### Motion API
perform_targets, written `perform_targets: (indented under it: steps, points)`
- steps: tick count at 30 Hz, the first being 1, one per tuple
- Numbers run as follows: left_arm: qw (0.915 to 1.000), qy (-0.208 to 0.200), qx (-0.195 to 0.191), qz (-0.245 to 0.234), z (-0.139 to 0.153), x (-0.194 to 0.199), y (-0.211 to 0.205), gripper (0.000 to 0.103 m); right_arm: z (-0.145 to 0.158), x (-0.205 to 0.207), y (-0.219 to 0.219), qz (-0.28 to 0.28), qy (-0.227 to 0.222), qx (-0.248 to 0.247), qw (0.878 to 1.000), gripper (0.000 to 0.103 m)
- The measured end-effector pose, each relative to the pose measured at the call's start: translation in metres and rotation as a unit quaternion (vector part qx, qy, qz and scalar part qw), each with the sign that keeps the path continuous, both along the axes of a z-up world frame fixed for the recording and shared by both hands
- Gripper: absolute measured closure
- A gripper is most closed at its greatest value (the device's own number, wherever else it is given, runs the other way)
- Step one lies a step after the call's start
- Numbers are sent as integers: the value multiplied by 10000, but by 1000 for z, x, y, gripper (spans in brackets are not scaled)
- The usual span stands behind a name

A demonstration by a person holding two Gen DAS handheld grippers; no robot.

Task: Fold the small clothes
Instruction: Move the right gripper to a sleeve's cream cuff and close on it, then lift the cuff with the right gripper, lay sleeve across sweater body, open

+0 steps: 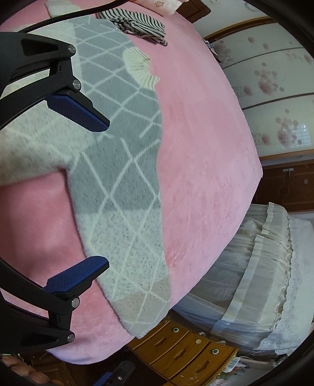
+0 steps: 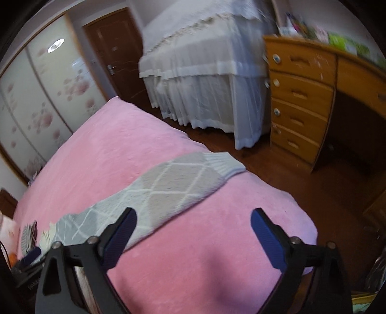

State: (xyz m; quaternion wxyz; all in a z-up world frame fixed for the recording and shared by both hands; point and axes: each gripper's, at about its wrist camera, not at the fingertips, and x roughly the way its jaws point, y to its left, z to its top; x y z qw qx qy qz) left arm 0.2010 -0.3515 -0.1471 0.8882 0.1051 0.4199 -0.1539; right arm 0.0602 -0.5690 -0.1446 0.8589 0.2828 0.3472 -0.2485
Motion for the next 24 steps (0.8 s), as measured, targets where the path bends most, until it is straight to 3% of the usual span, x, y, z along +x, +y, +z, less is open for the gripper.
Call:
perform_targets:
  steps: [6, 10, 16, 17, 21, 24]
  points:
    - [9999, -94, 90, 46, -20, 14, -26, 1, -38, 18, -34, 40, 5, 687, 9976, 30]
    - [9995, -178, 213, 167, -31, 27, -44, 1, -65, 40, -51, 97, 49, 1085, 9940, 32]
    - [9997, 38, 146, 213, -40, 39, -54, 1, -89, 65, -78, -66, -77, 1435, 9896, 38]
    - [9996, 58, 137, 234, -40, 40, -55, 1, -91, 69, -82, -86, -94, 1444, 9894, 42]
    - [9994, 108, 121, 303, -38, 39, -48, 1, -100, 82, -93, 1, -269, 1798, 9833, 91]
    - [9992, 107, 112, 367, -30, 36, -33, 1, -86, 77, -88, -44, -490, 1701, 9842, 93]
